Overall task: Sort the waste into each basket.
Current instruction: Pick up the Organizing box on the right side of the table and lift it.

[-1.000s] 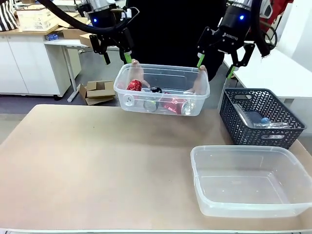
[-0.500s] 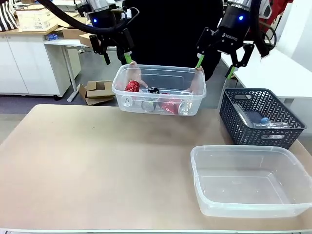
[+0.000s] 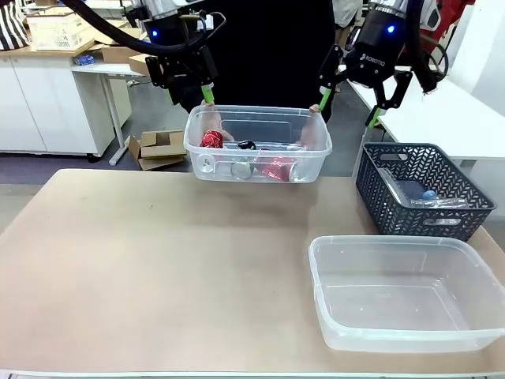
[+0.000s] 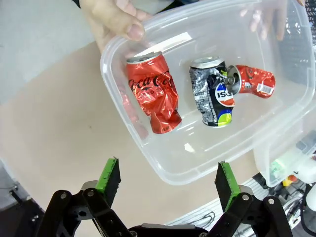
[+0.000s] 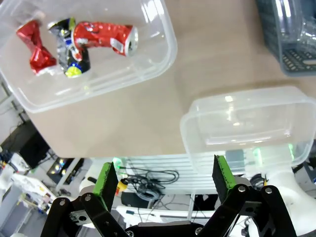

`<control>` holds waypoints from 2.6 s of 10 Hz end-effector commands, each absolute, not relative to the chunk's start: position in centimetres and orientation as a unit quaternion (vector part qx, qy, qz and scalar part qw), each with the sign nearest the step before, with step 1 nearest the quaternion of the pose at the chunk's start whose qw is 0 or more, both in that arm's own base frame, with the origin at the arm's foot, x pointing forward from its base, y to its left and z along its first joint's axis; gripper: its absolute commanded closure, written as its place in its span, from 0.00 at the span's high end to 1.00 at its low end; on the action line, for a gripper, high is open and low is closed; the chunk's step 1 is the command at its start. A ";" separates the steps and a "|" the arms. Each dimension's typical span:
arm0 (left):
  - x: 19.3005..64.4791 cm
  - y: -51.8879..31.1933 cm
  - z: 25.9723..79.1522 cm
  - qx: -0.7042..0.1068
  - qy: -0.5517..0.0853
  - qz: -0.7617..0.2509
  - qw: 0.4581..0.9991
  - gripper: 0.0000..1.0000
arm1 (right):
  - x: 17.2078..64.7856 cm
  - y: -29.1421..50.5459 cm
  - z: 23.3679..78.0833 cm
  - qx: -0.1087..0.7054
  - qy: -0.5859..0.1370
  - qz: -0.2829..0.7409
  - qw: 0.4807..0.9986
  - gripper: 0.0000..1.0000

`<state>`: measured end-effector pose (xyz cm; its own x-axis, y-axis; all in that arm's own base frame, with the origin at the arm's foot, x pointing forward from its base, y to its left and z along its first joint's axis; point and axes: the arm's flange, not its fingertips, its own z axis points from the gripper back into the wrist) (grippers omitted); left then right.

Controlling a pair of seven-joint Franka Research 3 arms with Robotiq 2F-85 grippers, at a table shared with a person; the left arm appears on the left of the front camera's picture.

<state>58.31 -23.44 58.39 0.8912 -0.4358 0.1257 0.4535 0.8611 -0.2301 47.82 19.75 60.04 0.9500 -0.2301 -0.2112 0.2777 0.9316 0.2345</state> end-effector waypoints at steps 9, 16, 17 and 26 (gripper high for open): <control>45.1 -17.7 61.3 -0.225 -0.043 -0.297 0.927 1.00 | 34.8 18.8 62.2 0.208 0.061 -0.025 0.976 1.00; 37.4 -14.1 61.7 -0.293 -0.069 -0.335 0.893 1.00 | 23.3 12.7 63.3 0.290 0.042 -0.041 0.955 1.00; 37.4 -14.1 61.7 -0.293 -0.069 -0.335 0.893 1.00 | 23.3 12.7 63.3 0.290 0.042 -0.041 0.955 1.00; 34.9 -27.0 56.5 -0.297 0.030 -0.347 0.889 1.00 | 16.1 2.0 59.2 0.139 0.001 -0.103 0.985 1.00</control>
<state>34.92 -22.47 58.49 0.7569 -0.6064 0.2437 0.6265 0.5669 -0.5349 18.86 6.52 60.66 0.9816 -0.1732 -0.0806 0.1904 0.9214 0.3387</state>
